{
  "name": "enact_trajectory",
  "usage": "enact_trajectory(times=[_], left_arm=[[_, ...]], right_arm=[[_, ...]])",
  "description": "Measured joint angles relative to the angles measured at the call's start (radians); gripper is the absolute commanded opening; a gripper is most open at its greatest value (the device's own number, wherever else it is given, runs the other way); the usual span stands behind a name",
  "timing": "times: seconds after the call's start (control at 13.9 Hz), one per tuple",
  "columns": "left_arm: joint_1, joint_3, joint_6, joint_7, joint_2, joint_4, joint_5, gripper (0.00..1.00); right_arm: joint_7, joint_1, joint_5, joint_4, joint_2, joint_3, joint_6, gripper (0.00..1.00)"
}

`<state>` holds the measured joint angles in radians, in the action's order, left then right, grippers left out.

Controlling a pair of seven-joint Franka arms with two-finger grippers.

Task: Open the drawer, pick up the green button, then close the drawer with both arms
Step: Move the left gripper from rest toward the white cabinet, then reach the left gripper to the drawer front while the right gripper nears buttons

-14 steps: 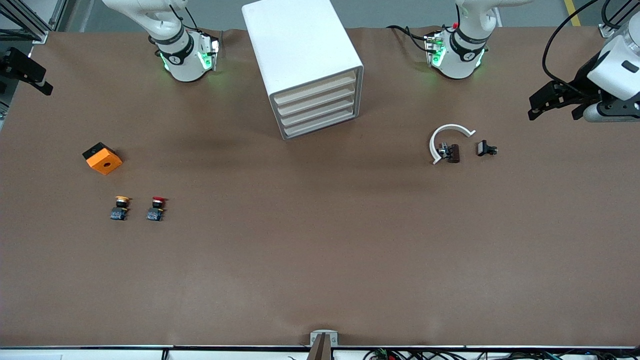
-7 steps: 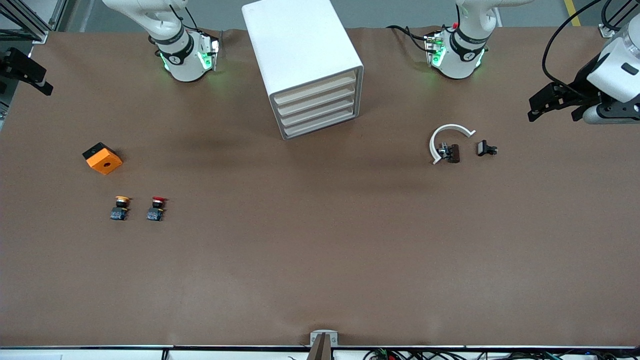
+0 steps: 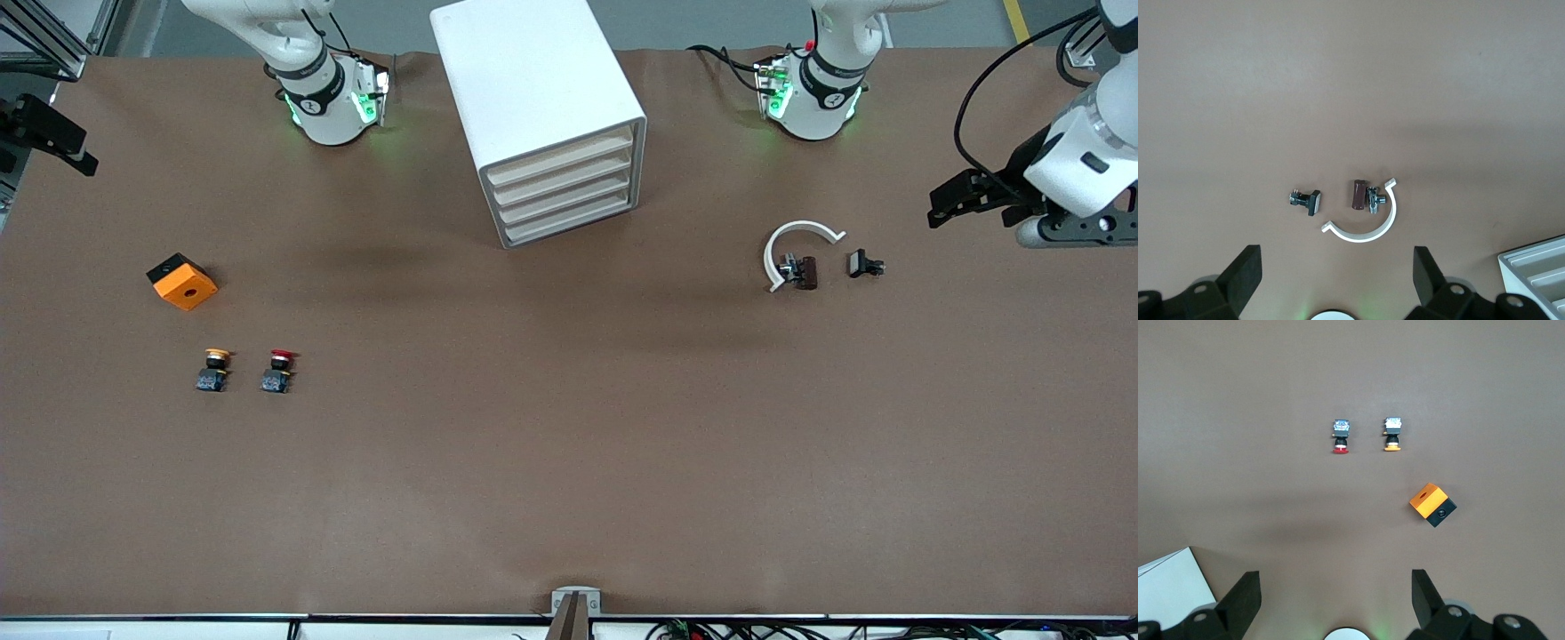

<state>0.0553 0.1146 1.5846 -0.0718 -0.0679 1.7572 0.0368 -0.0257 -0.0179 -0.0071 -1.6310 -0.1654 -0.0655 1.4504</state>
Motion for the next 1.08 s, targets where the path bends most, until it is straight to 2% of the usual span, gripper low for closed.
enact_trajectory(times=[0.29, 0.58, 0.79, 1.08], left_arm=[[-0.003, 0.0, 0.017, 0.0, 0.079, 0.015, 0.0, 1.0], [-0.018, 0.014, 0.097, -0.049, 0.133, 0.08, 0.0, 1.0], [-0.02, 0.055, 0.128, -0.153, 0.173, 0.094, 0.0, 1.0], [-0.023, 0.146, 0.201, -0.38, 0.262, 0.099, 0.0, 1.0]], right_arm=[[0.0, 0.0, 0.0, 0.014, 0.04, -0.001, 0.014, 1.0], [0.0, 0.0, 0.0, 0.027, 0.089, -0.002, 0.015, 1.0], [-0.001, 0.0, 0.0, 0.036, 0.142, -0.002, 0.018, 1.0], [-0.002, 0.0, -0.002, 0.064, 0.203, -0.002, 0.025, 1.0]])
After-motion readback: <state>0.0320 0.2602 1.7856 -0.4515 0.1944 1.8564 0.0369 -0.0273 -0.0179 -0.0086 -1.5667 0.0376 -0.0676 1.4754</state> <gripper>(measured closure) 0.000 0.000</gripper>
